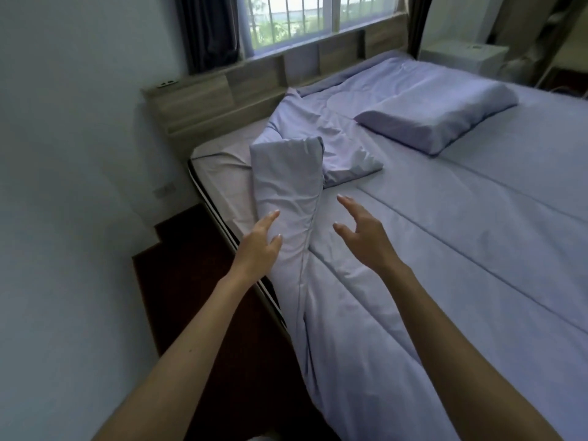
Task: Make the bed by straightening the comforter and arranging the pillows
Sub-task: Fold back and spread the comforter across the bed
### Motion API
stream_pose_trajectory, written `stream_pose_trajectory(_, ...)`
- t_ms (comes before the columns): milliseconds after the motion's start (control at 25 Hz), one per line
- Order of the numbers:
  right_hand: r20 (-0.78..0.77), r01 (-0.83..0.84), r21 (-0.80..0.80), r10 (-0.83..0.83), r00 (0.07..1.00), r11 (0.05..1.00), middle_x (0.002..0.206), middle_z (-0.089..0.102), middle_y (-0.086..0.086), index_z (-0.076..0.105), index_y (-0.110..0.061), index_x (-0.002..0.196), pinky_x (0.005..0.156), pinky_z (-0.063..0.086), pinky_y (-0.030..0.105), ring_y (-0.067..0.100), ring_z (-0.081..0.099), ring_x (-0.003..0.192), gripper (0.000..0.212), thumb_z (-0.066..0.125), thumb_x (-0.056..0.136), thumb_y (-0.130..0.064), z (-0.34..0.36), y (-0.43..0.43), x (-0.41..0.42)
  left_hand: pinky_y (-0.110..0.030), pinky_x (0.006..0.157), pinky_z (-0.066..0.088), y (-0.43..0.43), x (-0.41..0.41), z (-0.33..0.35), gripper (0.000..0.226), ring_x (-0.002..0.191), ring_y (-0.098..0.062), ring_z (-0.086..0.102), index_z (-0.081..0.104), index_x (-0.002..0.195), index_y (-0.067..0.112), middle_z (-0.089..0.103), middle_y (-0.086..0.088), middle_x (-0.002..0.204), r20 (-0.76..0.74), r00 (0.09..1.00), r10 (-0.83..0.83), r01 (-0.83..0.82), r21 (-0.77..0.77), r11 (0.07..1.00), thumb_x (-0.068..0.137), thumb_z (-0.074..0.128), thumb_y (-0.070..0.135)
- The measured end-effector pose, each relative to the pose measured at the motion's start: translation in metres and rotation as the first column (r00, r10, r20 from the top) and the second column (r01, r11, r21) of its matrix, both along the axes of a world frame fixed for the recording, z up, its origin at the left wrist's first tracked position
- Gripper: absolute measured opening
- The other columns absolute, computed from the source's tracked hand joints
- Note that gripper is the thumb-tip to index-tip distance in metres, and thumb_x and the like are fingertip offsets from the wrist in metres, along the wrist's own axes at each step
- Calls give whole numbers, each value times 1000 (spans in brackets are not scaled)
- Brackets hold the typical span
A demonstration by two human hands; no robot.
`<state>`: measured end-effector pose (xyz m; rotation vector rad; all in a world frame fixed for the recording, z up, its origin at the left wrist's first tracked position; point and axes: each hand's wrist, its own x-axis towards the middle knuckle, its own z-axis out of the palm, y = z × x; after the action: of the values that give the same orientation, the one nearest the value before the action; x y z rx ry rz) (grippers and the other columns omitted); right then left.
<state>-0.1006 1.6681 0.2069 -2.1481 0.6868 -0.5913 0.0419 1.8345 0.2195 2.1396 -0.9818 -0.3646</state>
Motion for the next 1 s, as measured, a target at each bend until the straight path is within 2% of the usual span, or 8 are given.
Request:
stream_pose_trajectory(160,-87,121,15,-119,989,993,153,35,7,36,-15,146,115,24,29,19,30,143,57,58,92,-19,-26,-28,47,-21,112,23,-29,78,-23,54,142,-16,31,35,146,15,36,-4,153,64,989,-133,130,40,991,95,53,12)
stream_pose_trajectory(360,-171,283,38,-273,947,958,154,34,6,34,-14,147,114,22,28,19,28,143,59,57,93,-18,-41,-39,122,-31,114,32,-62,192,-41,50,138,-17,38,41,143,17,42,-1,149,80,946,-315,304,125,944,95,53,12)
stream_pose_trajectory(560,-221,287,3,-279,934,958,154,34,6,31,-14,147,112,24,25,20,32,141,64,61,91,-18,-36,-41,224,-32,107,37,-78,314,-39,52,131,-23,48,47,140,14,50,-7,143,209,897,-389,355,184,917,89,54,6)
stream_pose_trajectory(680,-183,365,135,-339,923,921,147,44,4,34,-17,146,105,36,27,20,46,131,62,60,91,-18,-40,-54,259,-22,86,46,-103,356,-42,40,111,-19,61,54,130,15,60,-8,130,-98,959,-268,270,8,963,92,53,6)
stream_pose_trajectory(720,-146,409,218,-385,911,886,142,50,4,36,-18,145,101,41,29,20,52,124,59,60,91,-17,-44,-62,265,-20,80,47,-114,361,-41,34,103,-15,62,56,125,16,62,-6,127,-301,928,-221,204,-84,975,94,50,5)
stream_pose_trajectory(800,-47,494,407,-522,851,768,133,57,5,42,-19,141,92,49,37,18,59,112,52,57,92,-15,-52,-85,274,-23,72,46,-145,373,-36,26,91,-11,61,55,118,20,62,0,119,-638,749,-180,85,-177,981,98,43,6)
stream_pose_trajectory(880,20,536,567,-662,750,625,128,61,5,47,-19,135,83,51,40,17,61,103,44,55,93,-14,-63,-109,278,-27,74,46,-176,386,-33,24,90,-12,62,55,113,21,63,4,112,-772,615,-162,39,-175,984,100,41,7)
stream_pose_trajectory(1000,66,541,726,-826,560,425,122,61,5,51,-19,130,76,49,36,19,59,96,35,52,95,-16,-81,-143,278,-32,84,47,-228,401,-26,24,94,-14,63,56,116,21,64,6,110,-802,561,-207,134,-159,978,100,41,10)
